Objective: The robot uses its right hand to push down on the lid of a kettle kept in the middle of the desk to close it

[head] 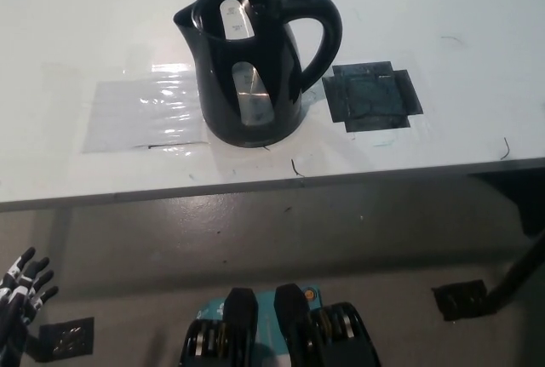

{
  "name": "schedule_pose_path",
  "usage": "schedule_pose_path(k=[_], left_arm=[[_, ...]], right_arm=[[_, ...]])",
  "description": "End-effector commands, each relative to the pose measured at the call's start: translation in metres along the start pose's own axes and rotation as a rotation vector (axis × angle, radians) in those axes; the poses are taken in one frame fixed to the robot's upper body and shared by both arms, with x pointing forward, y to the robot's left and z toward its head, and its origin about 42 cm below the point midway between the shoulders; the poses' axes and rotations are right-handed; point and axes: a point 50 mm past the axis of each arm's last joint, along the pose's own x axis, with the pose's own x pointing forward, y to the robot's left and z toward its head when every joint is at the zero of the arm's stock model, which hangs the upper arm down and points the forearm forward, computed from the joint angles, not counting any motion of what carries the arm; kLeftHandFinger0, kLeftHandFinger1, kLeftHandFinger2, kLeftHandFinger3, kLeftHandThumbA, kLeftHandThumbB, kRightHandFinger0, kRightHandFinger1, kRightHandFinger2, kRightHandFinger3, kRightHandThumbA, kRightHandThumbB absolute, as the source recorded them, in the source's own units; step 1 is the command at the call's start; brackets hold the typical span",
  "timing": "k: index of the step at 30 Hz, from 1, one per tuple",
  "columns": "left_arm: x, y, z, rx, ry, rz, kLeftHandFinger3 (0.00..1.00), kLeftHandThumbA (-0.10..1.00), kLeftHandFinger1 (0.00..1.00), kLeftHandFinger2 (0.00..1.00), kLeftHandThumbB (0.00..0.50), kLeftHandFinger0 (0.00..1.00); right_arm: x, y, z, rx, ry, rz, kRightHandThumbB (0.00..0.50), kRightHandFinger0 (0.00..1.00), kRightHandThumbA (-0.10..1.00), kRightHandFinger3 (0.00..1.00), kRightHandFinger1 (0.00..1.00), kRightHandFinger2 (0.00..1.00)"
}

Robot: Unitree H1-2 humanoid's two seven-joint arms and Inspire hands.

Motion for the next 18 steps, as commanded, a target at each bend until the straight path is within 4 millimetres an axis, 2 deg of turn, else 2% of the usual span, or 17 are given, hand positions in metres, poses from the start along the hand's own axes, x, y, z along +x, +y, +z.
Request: schedule_pose_path(k=[1,3,4,5,7,10,11,13,15,16,17,18], left_arm=[[-0.004,0.006,0.008,0.0,-0.03,-0.019,1.0,0.67,1.0,1.0,0.102,1.0],[-0.005,0.007,0.006,0.008,-0.025,-0.02,1.0,0.67,1.0,1.0,0.102,1.0],[-0.005,0.006,0.006,0.008,-0.024,-0.021,1.0,0.67,1.0,1.0,0.103,1.0],[-0.005,0.006,0.005,0.008,-0.025,-0.023,1.0,0.67,1.0,1.0,0.109,1.0],[-0.005,0.005,0.004,0.004,-0.024,-0.026,1.0,0.67,1.0,1.0,0.113,1.0],[-0.007,0.003,0.001,-0.003,-0.015,-0.027,1.0,0.67,1.0,1.0,0.115,1.0],[-0.007,0.003,0.001,-0.004,-0.014,-0.027,1.0,0.67,1.0,1.0,0.109,1.0],[-0.008,0.001,0.0,-0.005,-0.013,-0.027,1.0,0.66,1.0,1.0,0.099,1.0],[-0.008,0.001,-0.001,-0.002,-0.016,-0.023,1.0,0.66,1.0,1.0,0.101,1.0],[-0.008,0.001,-0.001,-0.001,-0.016,-0.024,1.0,0.66,1.0,1.0,0.094,1.0],[-0.008,0.002,-0.001,-0.001,-0.015,-0.026,1.0,0.66,1.0,1.0,0.099,1.0],[-0.008,0.002,-0.001,-0.001,-0.015,-0.027,1.0,0.66,1.0,1.0,0.099,1.0]], right_arm=[[0.04,0.026,0.0,0.071,0.078,0.054,0.081,1.0,0.72,1.0,1.0,1.0],[0.055,0.042,-0.01,0.096,0.092,0.062,0.063,1.0,0.73,1.0,1.0,1.0],[0.056,0.043,-0.01,0.095,0.092,0.062,0.063,1.0,0.74,1.0,1.0,1.0],[0.069,0.058,-0.019,0.113,0.104,0.071,0.047,1.0,0.75,1.0,1.0,1.0],[0.075,0.064,-0.024,0.115,0.108,0.082,0.027,1.0,0.78,1.0,1.0,1.0],[0.091,0.085,-0.042,0.135,0.136,0.108,0.001,1.0,0.81,1.0,1.0,1.0],[0.094,0.089,-0.048,0.137,0.148,0.108,0.016,1.0,0.8,1.0,1.0,1.0],[0.099,0.096,-0.056,0.133,0.155,0.116,0.008,1.0,0.8,1.0,1.0,1.0],[0.109,0.114,-0.074,0.109,0.174,0.133,0.029,1.0,0.79,1.0,1.0,1.0],[0.11,0.116,-0.076,0.11,0.178,0.132,0.023,1.0,0.79,1.0,1.0,1.0],[0.112,0.123,-0.081,0.117,0.185,0.133,0.02,1.0,0.73,1.0,1.0,1.0],[0.113,0.125,-0.082,0.119,0.183,0.134,0.022,1.0,0.74,1.0,1.0,1.0]])
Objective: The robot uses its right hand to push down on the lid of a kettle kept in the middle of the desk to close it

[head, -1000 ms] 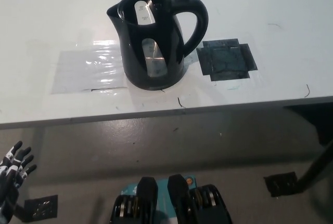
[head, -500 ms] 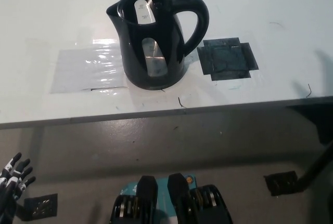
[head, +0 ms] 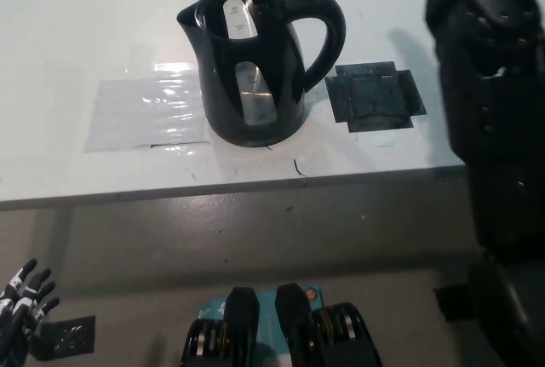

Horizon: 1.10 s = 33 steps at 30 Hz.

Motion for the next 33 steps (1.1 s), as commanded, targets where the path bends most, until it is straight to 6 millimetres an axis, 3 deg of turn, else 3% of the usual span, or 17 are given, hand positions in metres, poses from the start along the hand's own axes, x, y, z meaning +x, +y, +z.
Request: schedule_pose_path(k=[1,6,13,20,26,31,33], left_arm=[[-0.002,0.001,0.006,-0.001,-0.035,-0.027,1.0,0.66,1.0,1.0,0.097,1.0],[-0.004,-0.002,0.001,-0.008,-0.03,-0.03,1.0,0.65,1.0,1.0,0.12,1.0],[-0.006,-0.002,0.001,-0.01,-0.024,-0.025,1.0,0.63,1.0,1.0,0.109,1.0],[-0.008,-0.002,-0.002,-0.006,-0.019,-0.035,1.0,0.64,1.0,1.0,0.115,1.0],[-0.01,-0.006,-0.003,-0.005,-0.012,-0.043,1.0,0.63,1.0,1.0,0.097,1.0],[-0.009,-0.007,-0.004,-0.005,-0.009,-0.055,1.0,0.64,1.0,1.0,0.115,1.0],[-0.008,-0.008,-0.004,-0.003,-0.011,-0.057,1.0,0.64,1.0,1.0,0.095,1.0]], right_arm=[[0.027,0.031,0.035,-0.03,-0.189,0.046,0.02,1.0,0.74,1.0,1.0,1.0],[0.036,0.05,0.019,-0.01,-0.152,0.066,0.055,1.0,0.74,1.0,1.0,1.0],[0.04,0.062,0.002,-0.045,-0.131,0.062,0.044,1.0,0.77,1.0,1.0,1.0],[0.047,0.077,-0.015,-0.028,-0.073,0.054,0.046,1.0,0.71,1.0,1.0,1.0],[0.043,0.088,-0.03,-0.002,-0.036,0.052,0.057,1.0,0.67,1.0,1.0,1.0],[0.037,0.091,-0.044,0.013,-0.018,0.045,0.068,1.0,0.67,1.0,1.0,1.0],[0.036,0.1,-0.052,0.061,-0.008,0.057,0.062,1.0,0.65,1.0,1.0,1.0]])
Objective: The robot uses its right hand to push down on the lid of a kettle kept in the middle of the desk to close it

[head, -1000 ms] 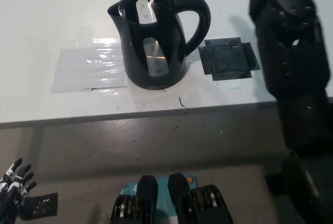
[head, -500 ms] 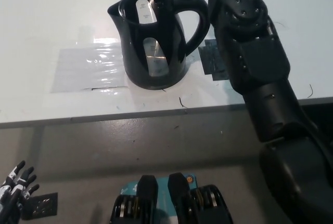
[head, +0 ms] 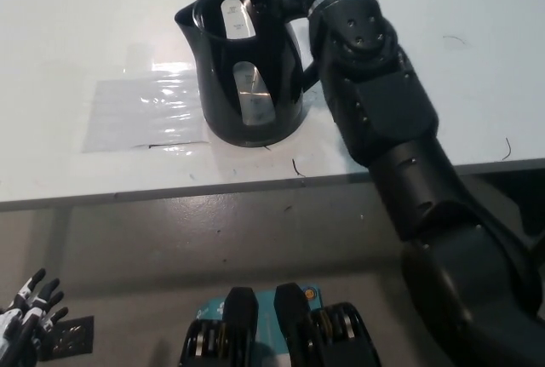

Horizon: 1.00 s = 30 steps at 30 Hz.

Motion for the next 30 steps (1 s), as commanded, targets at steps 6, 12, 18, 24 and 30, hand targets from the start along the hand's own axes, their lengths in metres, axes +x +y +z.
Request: schedule_pose_path(k=[6,12,18,24,30], left_arm=[[-0.002,-0.004,0.005,0.007,-0.032,-0.042,1.0,0.61,1.0,1.0,0.085,1.0],[-0.002,-0.01,0.002,0.003,-0.015,-0.057,1.0,0.59,1.0,1.0,0.089,1.0],[-0.001,-0.012,0.001,0.013,-0.017,-0.073,1.0,0.61,1.0,1.0,0.102,1.0],[-0.002,-0.024,-0.008,-0.002,0.004,-0.087,1.0,0.59,1.0,1.0,0.092,1.0],[-0.004,-0.033,-0.01,0.001,0.017,-0.112,1.0,0.57,1.0,1.0,0.085,1.0]], right_arm=[[0.011,0.038,0.02,0.009,-0.102,0.024,0.064,1.0,0.66,1.0,1.0,1.0],[0.011,0.041,0.013,0.008,-0.091,0.022,0.071,1.0,0.66,1.0,1.0,1.0],[0.006,0.056,-0.001,0.092,-0.053,0.031,0.076,1.0,0.58,1.0,1.0,1.0],[-0.006,0.079,-0.029,0.081,0.013,0.047,0.063,1.0,0.57,1.0,1.0,1.0],[-0.014,0.088,-0.055,0.055,0.105,0.055,0.048,1.0,0.57,1.0,1.0,1.0]])
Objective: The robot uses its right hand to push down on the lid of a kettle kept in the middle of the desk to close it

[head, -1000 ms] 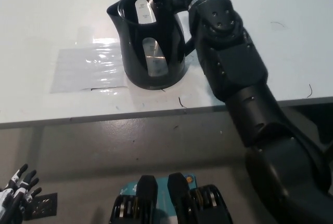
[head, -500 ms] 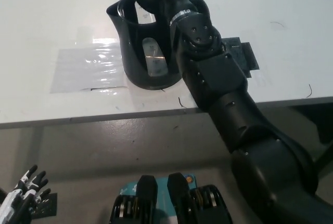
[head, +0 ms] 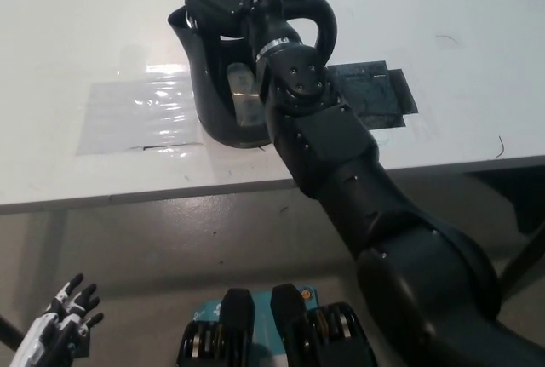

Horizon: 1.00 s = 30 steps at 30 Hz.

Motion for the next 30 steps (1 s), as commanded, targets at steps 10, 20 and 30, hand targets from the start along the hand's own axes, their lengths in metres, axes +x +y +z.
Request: schedule_pose_path(k=[10,20,30], left_arm=[[0.0,-0.018,0.008,0.047,-0.021,-0.061,1.0,0.53,1.0,1.0,0.071,1.0],[0.007,-0.02,0.02,0.035,-0.05,-0.069,1.0,0.54,1.0,1.0,0.108,1.0],[0.006,-0.017,0.018,0.031,-0.044,-0.055,1.0,0.53,1.0,1.0,0.111,1.0]], right_arm=[[0.0,0.049,-0.004,-0.106,0.086,0.08,0.099,1.0,0.57,1.0,1.0,1.0],[0.011,0.047,0.018,-0.138,0.071,0.088,0.107,1.0,0.59,1.0,1.0,1.0],[-0.018,0.007,-0.057,-0.082,0.279,0.051,0.067,1.0,0.56,1.0,1.0,1.0]])
